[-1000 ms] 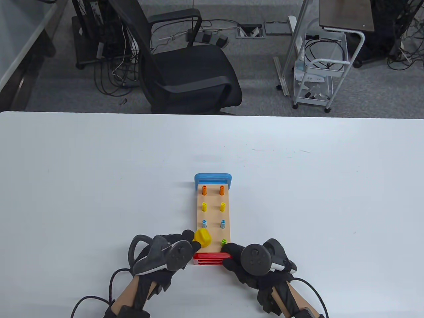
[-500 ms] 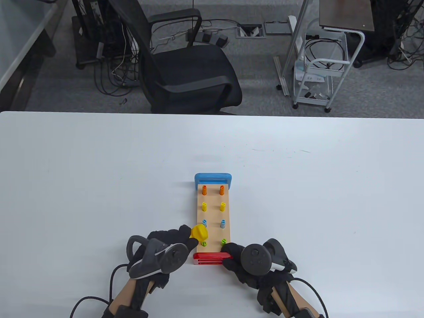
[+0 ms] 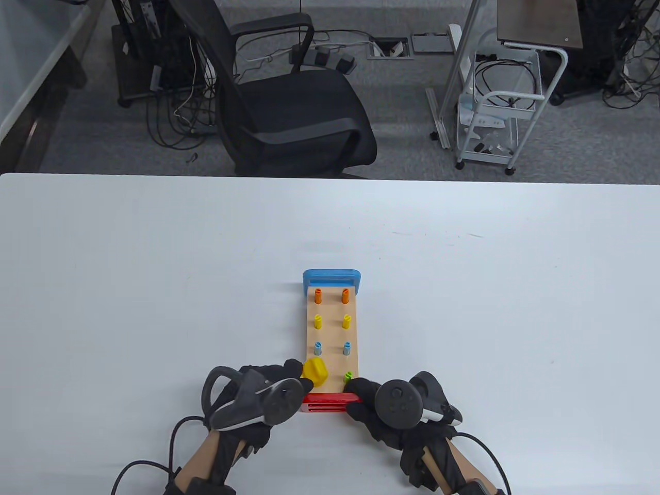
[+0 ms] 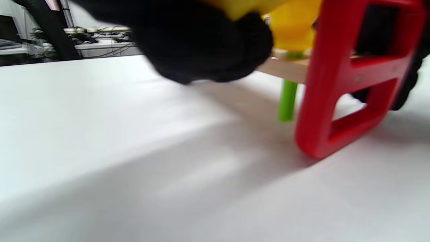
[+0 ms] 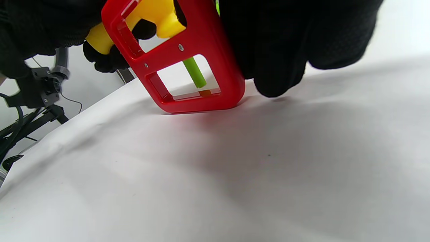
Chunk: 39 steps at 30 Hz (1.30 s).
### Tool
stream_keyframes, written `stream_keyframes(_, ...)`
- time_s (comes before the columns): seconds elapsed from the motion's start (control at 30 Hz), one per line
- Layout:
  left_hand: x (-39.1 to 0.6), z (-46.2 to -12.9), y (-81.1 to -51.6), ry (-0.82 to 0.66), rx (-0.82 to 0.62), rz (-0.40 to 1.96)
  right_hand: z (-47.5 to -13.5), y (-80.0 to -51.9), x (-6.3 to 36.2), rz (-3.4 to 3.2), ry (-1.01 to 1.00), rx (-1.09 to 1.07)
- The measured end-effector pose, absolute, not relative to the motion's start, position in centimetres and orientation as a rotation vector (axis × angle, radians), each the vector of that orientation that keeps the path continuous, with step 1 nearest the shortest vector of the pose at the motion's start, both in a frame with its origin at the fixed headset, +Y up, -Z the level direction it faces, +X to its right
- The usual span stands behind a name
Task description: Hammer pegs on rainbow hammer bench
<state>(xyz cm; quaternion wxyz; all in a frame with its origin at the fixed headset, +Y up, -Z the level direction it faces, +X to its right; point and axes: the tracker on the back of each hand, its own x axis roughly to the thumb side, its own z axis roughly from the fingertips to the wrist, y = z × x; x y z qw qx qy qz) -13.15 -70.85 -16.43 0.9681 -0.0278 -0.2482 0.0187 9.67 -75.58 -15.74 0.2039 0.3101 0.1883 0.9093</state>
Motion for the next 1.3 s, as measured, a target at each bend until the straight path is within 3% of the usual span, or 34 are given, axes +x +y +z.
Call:
stream_keyframes(0.07, -12.9, -16.6, -70.7, -0.493, -0.159, -0.06, -15.7, -75.6, 9.7, 2.537, 0.525, 0.863)
stream_keyframes(0.2, -13.7, -16.1, -69.6, -0.505, 0.1, 0.14, -15.7, -75.6, 9.7, 2.538, 0.527, 0.866)
stream_keyframes(0.23, -13.7, -16.1, -69.6, -0.506, 0.083, 0.128, -15.8, -75.6, 9.7, 2.539, 0.527, 0.866)
stream_keyframes(0.27, -13.2, -16.5, -70.7, -0.527, -0.04, 0.017, -15.8, -75.6, 9.7, 2.537, 0.526, 0.866)
stream_keyframes(0.3, -13.4, -16.3, -71.8, -0.445, -0.203, -0.194, -15.8, -75.6, 9.7, 2.537, 0.526, 0.866)
stream_keyframes(0.33, -13.5, -16.9, -71.3, -0.521, -0.183, -0.107, -15.7, -75.6, 9.7, 2.536, 0.527, 0.867)
stream_keyframes(0.37, -13.4, -16.8, -71.1, -0.514, -0.069, 0.042, -15.7, -75.6, 9.7, 2.538, 0.523, 0.865)
stream_keyframes(0.43, -13.1, -16.9, -71.0, -0.491, -0.18, -0.085, -15.7, -75.6, 9.7, 2.537, 0.526, 0.867)
stream_keyframes(0.5, -13.4, -16.6, -70.9, -0.495, 0.002, 0.003, -15.7, -75.7, 9.7, 2.53, 0.524, 0.866)
stream_keyframes(0.53, -13.5, -16.6, -70.6, -0.509, 0.021, 0.054, -15.7, -75.7, 9.7, 2.53, 0.528, 0.867)
stream_keyframes(0.6, -13.6, -16.6, -70.4, -0.516, -0.028, 0.086, -15.8, -75.6, 9.7, 2.532, 0.532, 0.868)
stream_keyframes(0.67, -13.4, -16.7, -71.7, -0.496, -0.241, -0.136, -15.7, -75.7, 9.7, 2.531, 0.532, 0.866)
stream_keyframes(0.73, -13.5, -16.9, -71.3, -0.541, -0.134, 0.059, -15.7, -75.7, 9.7, 2.533, 0.528, 0.863)
stream_keyframes(0.8, -13.4, -16.9, -71.0, -0.532, -0.194, -0.053, -15.7, -75.7, 9.7, 2.533, 0.527, 0.863)
stream_keyframes(0.93, -14.4, -16.5, -70.1, -0.539, 0.01, 0.113, -15.8, -75.7, 9.8, 2.519, 0.537, 0.865)
stream_keyframes(0.97, -14.0, -16.5, -70.7, -0.562, -0.034, 0.066, -15.8, -75.8, 9.8, 2.516, 0.536, 0.864)
stream_keyframes(1.0, -13.5, -16.6, -72.1, -0.506, -0.205, -0.159, -15.8, -75.8, 9.7, 2.516, 0.536, 0.862)
stream_keyframes(1.03, -13.8, -16.5, -71.4, -0.541, -0.215, -0.157, -15.8, -75.8, 9.7, 2.517, 0.538, 0.861)
stream_keyframes(1.07, -13.7, -16.8, -71.0, -0.547, -0.111, 0.014, -15.8, -75.8, 9.7, 2.517, 0.535, 0.861)
stream_keyframes(1.13, -13.4, -16.8, -70.8, -0.524, -0.213, -0.088, -15.8, -75.7, 9.8, 2.52, 0.539, 0.857)
stream_keyframes(1.2, -14.4, -16.5, -70.3, -0.521, -0.003, 0.007, -15.8, -75.8, 9.8, 2.515, 0.536, 0.855)
stream_keyframes(1.3, -15.7, -16.6, -68.7, -0.484, 0.021, 0.14, -15.8, -75.8, 9.8, 2.516, 0.541, 0.859)
